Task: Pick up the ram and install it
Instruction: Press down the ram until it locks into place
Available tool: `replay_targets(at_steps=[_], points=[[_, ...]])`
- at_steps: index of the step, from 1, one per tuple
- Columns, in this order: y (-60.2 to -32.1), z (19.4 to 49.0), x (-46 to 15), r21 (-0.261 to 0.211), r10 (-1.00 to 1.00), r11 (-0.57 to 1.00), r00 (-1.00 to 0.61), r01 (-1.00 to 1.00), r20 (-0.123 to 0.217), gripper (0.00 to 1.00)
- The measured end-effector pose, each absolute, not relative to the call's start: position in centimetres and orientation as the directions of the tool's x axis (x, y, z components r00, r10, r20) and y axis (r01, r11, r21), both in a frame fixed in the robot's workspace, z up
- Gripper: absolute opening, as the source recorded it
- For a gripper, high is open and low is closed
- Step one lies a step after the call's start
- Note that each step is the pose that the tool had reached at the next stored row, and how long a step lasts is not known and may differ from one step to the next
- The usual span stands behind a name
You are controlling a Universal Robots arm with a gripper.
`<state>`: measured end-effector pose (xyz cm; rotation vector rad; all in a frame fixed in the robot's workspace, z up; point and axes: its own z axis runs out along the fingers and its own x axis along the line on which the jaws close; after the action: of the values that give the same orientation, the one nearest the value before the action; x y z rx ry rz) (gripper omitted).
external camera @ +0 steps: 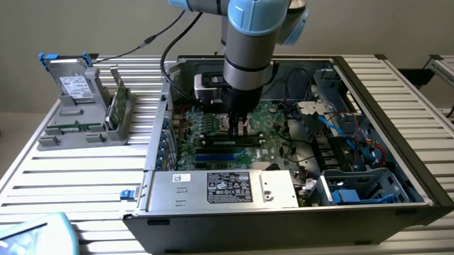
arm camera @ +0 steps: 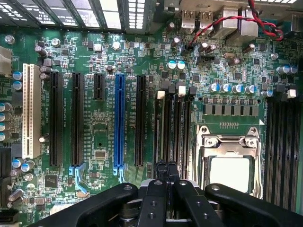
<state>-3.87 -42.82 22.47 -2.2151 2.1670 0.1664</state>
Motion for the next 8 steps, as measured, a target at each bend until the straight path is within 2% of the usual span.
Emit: replay_targets(at_steps=[8], points=[[-42.80,23.16,-3.88,0.047,-0.994,-0.024,0.019,-0.999,-0.105,0.11]])
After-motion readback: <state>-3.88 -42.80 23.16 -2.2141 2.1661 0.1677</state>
